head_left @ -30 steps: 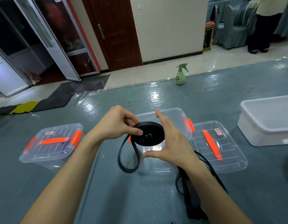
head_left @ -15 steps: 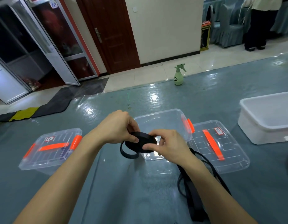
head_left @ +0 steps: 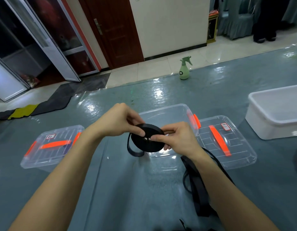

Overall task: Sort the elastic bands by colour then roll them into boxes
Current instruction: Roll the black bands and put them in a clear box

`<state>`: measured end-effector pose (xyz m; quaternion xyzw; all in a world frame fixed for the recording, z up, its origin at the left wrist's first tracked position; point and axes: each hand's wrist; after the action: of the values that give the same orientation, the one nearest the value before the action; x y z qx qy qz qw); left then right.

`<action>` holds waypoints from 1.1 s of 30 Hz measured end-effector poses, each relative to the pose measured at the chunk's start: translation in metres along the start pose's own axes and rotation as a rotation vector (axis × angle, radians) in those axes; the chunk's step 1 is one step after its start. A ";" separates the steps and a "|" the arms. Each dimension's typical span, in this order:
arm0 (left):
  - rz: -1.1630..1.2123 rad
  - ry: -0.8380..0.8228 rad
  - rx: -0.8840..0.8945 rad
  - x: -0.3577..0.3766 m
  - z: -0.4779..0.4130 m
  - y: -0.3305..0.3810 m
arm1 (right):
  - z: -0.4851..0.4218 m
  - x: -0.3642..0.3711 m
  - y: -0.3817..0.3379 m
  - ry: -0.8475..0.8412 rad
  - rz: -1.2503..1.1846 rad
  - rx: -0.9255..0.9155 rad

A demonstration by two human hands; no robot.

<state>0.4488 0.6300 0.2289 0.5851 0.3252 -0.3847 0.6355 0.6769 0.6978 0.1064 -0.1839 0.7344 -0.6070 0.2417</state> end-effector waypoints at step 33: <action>-0.444 -0.005 0.036 0.012 -0.020 0.011 | -0.013 -0.007 0.021 -0.176 0.145 0.053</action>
<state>0.4653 0.6490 0.2224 0.5093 0.4375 -0.5225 0.5255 0.6753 0.7167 0.0889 -0.1764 0.7054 -0.5885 0.3535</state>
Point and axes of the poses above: each hand's wrist, its own z-axis away from the middle knuckle, its own x-axis out of the palm, y = z × x
